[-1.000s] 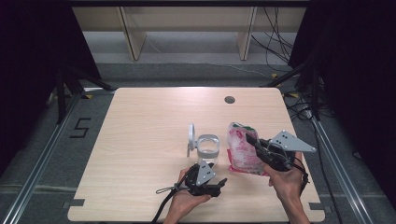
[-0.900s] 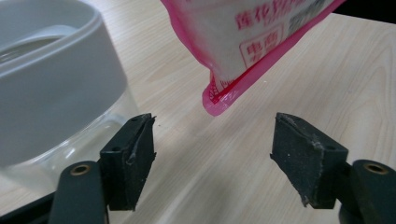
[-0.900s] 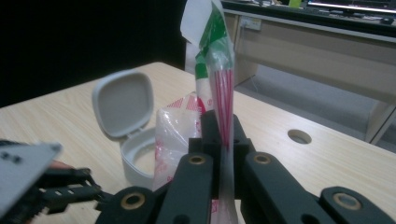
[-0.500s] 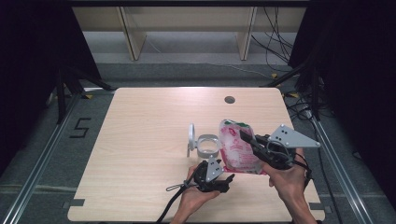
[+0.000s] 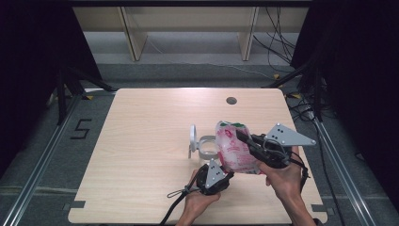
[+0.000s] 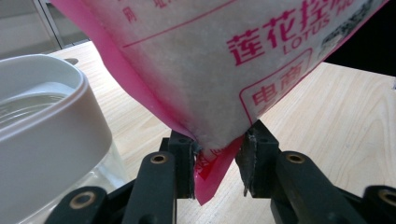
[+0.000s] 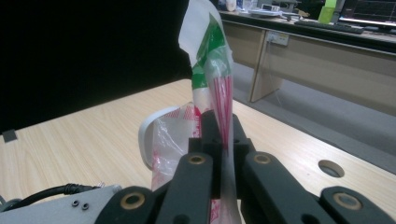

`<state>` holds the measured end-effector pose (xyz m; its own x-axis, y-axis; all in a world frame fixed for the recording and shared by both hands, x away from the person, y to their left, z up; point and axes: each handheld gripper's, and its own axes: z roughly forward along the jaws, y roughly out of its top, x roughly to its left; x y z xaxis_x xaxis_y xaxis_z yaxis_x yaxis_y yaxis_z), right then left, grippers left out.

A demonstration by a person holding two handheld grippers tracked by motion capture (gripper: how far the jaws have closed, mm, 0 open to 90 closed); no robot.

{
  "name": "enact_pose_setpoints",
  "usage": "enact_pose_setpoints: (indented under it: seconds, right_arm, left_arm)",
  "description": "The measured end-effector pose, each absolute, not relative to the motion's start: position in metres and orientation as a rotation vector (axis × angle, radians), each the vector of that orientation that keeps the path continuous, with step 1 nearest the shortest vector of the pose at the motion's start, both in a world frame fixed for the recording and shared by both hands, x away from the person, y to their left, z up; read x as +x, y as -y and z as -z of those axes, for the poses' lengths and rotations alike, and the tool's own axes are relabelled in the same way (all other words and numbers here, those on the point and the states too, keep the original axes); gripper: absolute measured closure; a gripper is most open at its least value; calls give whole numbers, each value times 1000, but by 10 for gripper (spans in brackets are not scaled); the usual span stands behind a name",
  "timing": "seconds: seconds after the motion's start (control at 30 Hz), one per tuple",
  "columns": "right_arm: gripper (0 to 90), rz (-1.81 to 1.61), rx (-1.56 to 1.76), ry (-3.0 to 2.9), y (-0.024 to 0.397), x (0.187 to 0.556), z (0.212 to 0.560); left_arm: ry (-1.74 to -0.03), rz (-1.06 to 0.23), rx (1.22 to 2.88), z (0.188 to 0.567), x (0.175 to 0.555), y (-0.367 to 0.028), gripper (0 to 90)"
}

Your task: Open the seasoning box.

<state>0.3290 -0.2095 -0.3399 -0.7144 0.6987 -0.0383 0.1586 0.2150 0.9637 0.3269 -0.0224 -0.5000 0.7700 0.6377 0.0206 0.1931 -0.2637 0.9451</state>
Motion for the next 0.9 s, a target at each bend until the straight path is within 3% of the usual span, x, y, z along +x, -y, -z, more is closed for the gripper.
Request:
enact_pose_setpoints:
  seconds: [0.9]
  right_arm:
    - [900, -1565, 866, -1935, 191, 361, 348]
  left_arm:
    - [-686, -453, 1820, 500, 334, 37, 717]
